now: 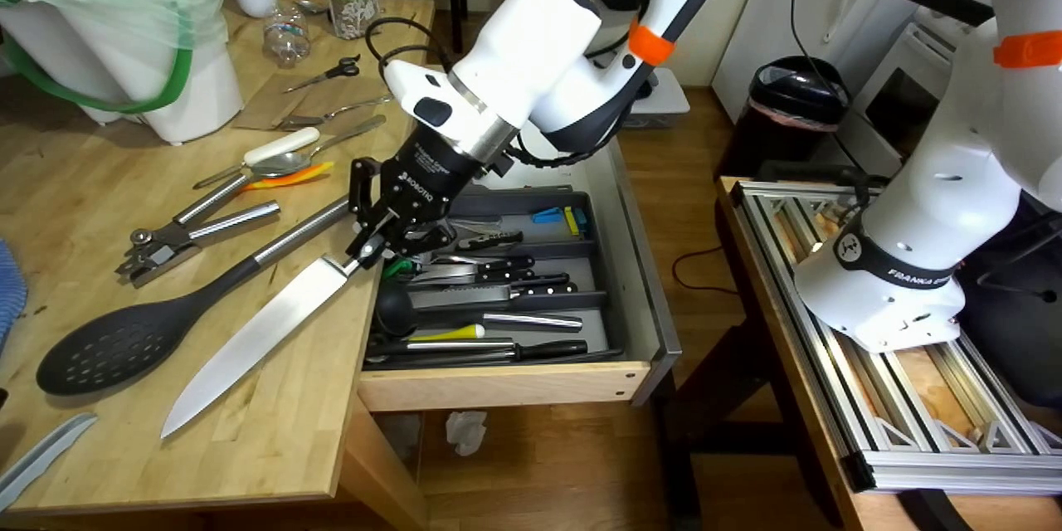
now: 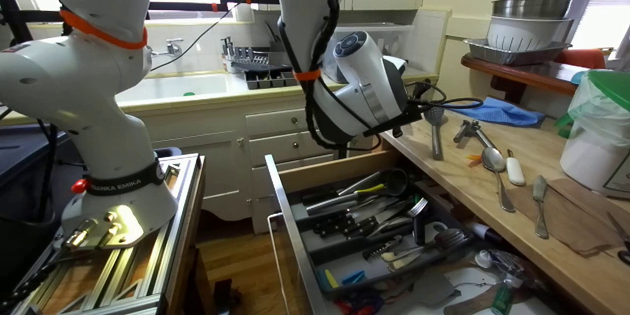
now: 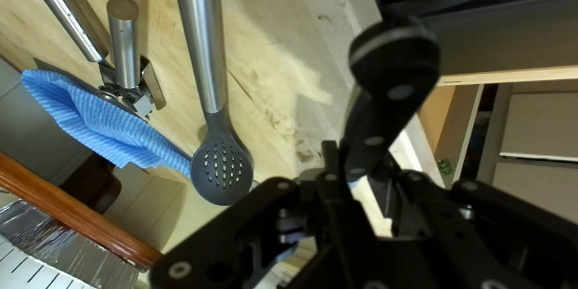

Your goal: Take the big knife out of the drawer

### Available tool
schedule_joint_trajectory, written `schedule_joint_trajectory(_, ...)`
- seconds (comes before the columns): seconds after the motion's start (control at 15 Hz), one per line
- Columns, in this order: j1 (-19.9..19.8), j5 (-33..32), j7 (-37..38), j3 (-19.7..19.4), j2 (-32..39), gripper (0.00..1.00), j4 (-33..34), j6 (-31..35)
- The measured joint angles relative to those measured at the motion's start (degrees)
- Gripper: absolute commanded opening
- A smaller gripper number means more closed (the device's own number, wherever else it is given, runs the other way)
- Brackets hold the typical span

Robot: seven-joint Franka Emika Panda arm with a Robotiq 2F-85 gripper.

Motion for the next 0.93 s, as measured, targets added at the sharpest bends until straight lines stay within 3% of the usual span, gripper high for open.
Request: schedule_joint_trajectory(0.93, 0.0, 0.0, 0.0, 1.77, 8.23, 0.05, 8.02, 0.0)
